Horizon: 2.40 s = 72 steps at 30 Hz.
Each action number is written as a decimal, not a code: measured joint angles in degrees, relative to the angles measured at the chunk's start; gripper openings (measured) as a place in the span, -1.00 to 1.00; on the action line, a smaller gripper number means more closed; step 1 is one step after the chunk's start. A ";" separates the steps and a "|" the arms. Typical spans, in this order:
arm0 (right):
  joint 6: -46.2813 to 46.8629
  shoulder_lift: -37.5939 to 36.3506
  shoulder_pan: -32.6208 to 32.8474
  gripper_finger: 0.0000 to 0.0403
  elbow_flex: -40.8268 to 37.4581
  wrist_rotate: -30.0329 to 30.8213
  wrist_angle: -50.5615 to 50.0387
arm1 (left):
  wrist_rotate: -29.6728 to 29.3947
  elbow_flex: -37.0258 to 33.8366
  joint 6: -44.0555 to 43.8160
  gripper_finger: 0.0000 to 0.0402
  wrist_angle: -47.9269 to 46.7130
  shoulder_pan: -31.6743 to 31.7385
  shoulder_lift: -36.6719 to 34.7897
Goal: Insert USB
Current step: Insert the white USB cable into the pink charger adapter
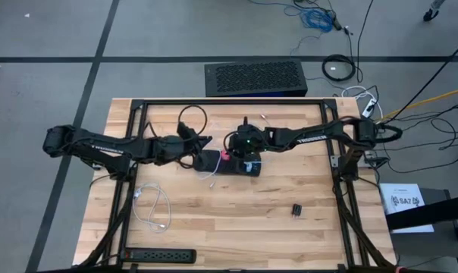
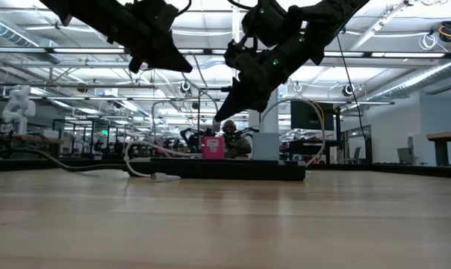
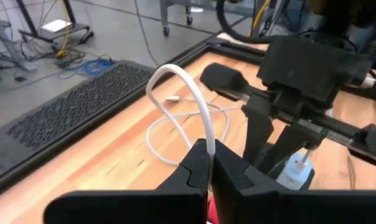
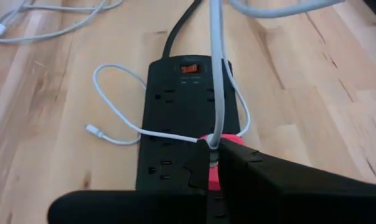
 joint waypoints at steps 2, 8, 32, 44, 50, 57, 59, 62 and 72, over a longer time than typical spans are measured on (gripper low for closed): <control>-0.23 0.55 -0.07 -1.00 0.00 0.12 0.35 | -0.07 -0.63 -1.25 -0.97 0.05 0.00 0.00; -0.48 2.46 -0.65 -1.00 0.15 0.14 1.69 | -0.76 -1.29 -2.35 -0.97 -0.13 0.00 -0.02; -0.75 2.32 -1.26 -1.00 0.04 -1.20 0.08 | -0.59 -1.31 -2.79 -0.97 -1.30 -0.11 -0.02; -1.04 3.92 -1.22 -1.00 0.15 -1.30 0.13 | 0.06 -1.31 -2.79 -0.97 -1.60 -0.11 -0.02; -0.80 5.96 -1.20 -1.00 0.17 -1.17 0.23 | 0.44 -1.31 -2.79 -0.97 -1.68 -0.11 0.12; -0.31 7.30 -1.00 -1.00 0.28 -1.07 1.08 | 0.95 -1.31 -2.79 -0.97 -1.69 -0.09 0.69; -0.32 7.30 -0.98 -1.00 0.28 -0.64 0.87 | 1.05 -1.31 -2.79 -0.97 -1.86 -0.09 0.87; -0.58 7.30 -0.91 -1.00 0.33 0.44 0.12 | 1.82 -1.31 -2.79 -0.97 -1.84 -0.11 1.15; -1.41 7.30 -0.89 -0.96 0.39 0.44 -0.30 | 2.94 -1.31 -2.77 -0.97 -2.07 -0.11 1.25</control>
